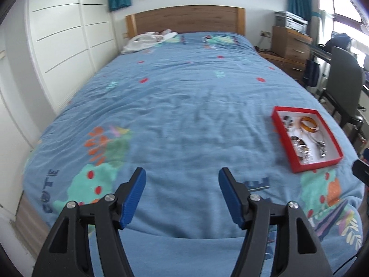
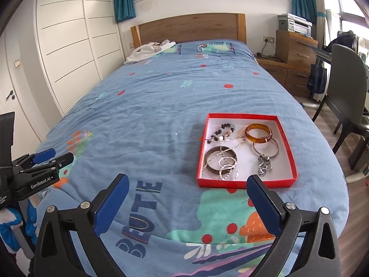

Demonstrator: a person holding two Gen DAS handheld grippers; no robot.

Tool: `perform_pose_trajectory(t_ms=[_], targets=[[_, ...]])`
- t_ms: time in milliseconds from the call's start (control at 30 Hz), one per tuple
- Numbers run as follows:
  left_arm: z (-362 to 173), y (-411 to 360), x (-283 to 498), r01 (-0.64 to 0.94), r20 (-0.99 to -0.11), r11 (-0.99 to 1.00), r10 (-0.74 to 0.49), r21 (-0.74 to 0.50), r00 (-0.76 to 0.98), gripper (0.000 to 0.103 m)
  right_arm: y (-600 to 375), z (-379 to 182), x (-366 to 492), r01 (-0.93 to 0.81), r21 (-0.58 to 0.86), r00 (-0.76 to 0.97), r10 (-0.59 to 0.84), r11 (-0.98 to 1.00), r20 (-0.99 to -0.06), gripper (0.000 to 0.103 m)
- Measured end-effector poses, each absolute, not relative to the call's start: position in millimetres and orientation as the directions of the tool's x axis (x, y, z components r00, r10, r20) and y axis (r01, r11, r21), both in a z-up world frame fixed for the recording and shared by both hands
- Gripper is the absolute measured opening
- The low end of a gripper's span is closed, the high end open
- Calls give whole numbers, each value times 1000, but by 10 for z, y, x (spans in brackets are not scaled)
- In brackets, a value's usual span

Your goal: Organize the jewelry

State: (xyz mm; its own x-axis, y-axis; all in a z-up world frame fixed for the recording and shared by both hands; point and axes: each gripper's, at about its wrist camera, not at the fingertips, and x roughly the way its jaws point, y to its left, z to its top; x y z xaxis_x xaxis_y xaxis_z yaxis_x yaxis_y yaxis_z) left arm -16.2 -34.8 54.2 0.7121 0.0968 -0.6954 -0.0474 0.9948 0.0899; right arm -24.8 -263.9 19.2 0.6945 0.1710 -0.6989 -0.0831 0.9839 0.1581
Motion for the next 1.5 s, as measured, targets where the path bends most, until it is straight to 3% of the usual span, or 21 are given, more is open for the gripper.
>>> perform_pose_trajectory(t_ms=[467,1500], targets=[[675,-160,-364,-113,-653,990,137,78,745,64,-2586,209,-421,-51,130,716,127,990,-686,102],[565,-538,-417,-15,-692,998,56,65,719,64,-2708,41,-484,-33,131,706,116,991,-698,102]])
